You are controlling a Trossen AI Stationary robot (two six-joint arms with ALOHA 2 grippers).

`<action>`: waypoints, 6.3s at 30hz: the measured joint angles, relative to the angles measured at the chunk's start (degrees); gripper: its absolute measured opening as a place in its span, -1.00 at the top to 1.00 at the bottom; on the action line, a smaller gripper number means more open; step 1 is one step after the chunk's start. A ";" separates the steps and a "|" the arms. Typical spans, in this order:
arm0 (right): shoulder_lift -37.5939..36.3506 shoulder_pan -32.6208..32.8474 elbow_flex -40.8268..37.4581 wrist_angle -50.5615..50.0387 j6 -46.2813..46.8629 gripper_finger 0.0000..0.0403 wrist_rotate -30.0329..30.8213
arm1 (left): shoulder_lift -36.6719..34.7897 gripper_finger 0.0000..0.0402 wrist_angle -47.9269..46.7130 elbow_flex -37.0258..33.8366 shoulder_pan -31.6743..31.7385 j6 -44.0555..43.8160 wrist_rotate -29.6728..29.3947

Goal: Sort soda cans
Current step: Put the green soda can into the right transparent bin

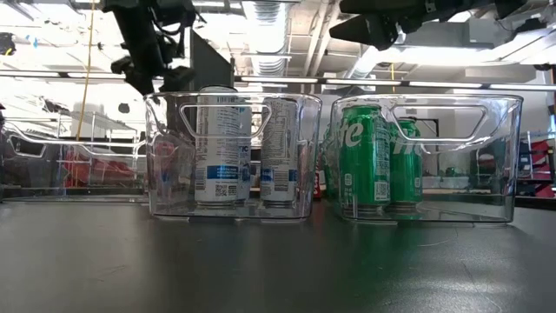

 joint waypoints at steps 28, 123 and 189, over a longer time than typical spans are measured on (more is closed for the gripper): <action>0.13 -0.65 0.00 -1.60 0.09 -0.64 -0.12 | -7.46 -0.35 5.90 -0.03 -13.17 11.27 9.10; 0.50 -1.13 0.00 1.77 -0.99 -0.64 -0.11 | 18.28 -0.26 -5.68 16.95 -71.26 -40.43 43.25; 8.65 -39.59 27.90 -28.66 1.27 -0.64 -18.37 | 1.99 0.89 -3.36 11.14 -1.64 23.97 16.96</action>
